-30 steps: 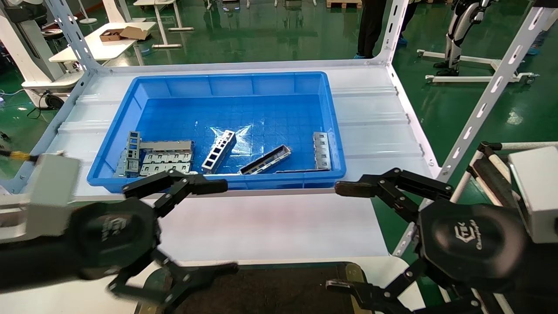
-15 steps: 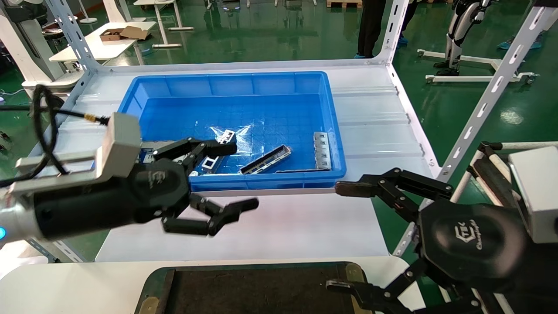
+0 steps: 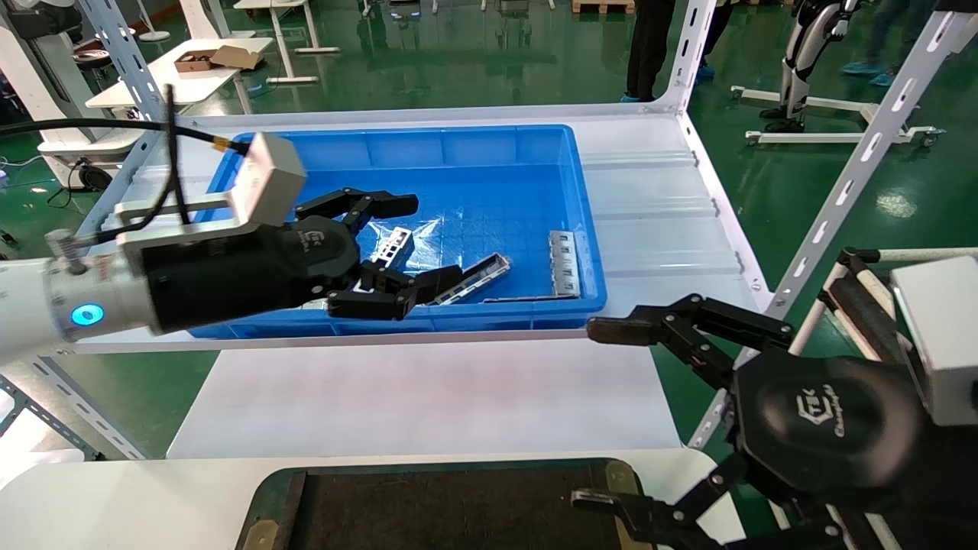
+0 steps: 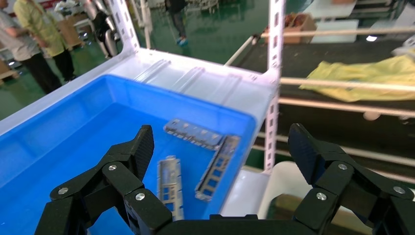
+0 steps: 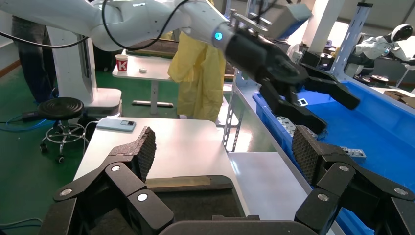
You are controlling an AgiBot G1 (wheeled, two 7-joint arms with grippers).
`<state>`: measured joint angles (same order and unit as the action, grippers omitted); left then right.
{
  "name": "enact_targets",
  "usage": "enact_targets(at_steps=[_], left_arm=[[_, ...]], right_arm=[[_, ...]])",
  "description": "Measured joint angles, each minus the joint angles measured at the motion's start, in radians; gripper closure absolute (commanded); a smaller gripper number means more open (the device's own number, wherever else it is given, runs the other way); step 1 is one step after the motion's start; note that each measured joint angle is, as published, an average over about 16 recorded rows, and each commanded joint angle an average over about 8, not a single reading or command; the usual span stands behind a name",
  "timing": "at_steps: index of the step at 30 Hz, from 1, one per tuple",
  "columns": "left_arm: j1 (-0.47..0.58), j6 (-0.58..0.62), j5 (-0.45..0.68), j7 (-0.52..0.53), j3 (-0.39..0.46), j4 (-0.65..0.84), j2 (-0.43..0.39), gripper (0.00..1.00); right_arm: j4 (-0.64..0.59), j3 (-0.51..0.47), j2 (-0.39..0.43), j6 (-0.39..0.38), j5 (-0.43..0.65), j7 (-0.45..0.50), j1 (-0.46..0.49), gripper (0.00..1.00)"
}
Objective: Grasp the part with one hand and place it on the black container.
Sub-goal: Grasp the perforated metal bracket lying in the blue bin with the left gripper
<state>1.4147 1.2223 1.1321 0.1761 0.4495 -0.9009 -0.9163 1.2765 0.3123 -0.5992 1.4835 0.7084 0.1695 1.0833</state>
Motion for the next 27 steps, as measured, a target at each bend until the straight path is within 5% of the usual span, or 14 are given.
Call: enact_targets(at_steps=[27], left_arm=[[0.249, -0.161, 0.175, -0.299, 0.089, 0.64, -0.332, 0.0]], right_arm=[[0.0, 0.001, 0.0, 0.0, -0.001, 0.0, 0.0, 0.0]])
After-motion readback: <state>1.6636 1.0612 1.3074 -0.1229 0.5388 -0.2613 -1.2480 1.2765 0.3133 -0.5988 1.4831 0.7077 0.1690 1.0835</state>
